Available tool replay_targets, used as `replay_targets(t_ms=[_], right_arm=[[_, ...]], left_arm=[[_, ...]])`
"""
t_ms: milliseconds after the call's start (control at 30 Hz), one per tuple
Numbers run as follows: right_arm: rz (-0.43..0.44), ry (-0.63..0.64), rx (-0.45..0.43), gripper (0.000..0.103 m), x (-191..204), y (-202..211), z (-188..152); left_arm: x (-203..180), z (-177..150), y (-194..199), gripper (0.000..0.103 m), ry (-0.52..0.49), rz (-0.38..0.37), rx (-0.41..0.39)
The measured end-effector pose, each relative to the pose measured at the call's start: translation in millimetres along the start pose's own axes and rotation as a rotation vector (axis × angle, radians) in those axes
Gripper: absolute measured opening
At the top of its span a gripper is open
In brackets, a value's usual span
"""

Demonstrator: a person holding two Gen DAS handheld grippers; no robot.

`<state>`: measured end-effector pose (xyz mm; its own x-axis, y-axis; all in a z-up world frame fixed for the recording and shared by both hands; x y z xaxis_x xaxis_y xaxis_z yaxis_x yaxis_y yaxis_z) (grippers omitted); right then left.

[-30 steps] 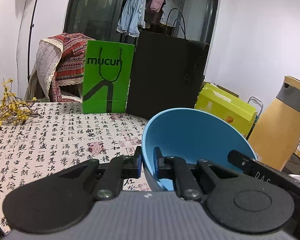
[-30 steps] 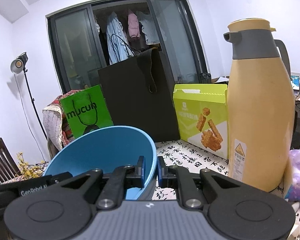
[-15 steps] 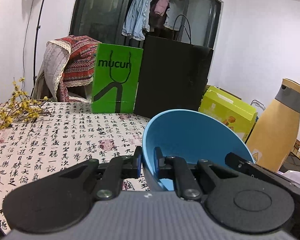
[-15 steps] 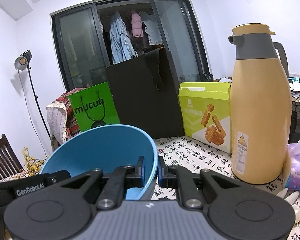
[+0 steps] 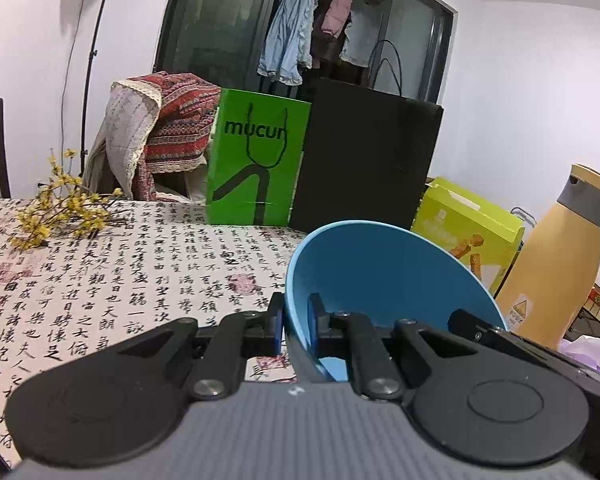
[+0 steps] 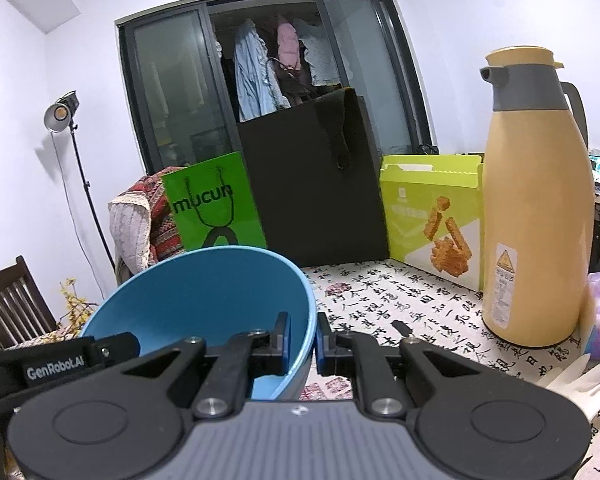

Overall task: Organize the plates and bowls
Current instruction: 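Carry the blue bowl with both grippers toward the stacked blue bowls by the vase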

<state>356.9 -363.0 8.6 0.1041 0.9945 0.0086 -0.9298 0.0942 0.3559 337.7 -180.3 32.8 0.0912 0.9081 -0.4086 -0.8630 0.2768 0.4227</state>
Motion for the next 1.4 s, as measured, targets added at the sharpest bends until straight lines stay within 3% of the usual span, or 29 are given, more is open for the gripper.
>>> replay_targets(t_ms=[1400], right_arm=[[0.261, 0.064, -0.012, 0.012, 113.6, 10.0, -6.4]], left_arm=[[101.6, 19.1, 71.5, 0.012, 0.076, 0.232, -0.123]])
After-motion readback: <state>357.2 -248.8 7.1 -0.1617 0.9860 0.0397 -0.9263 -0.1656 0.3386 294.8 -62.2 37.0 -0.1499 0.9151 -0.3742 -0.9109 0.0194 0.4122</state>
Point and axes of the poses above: each gripper's, at about its wrist camera, not at the fingertips, and y roughly against the way its jaws point, x to its left, z to its top, the point moved 3 cm from there along -y, roughly the way its jaws point, and after that the axes turned 15 degrees about y, right-handed, at the moved point
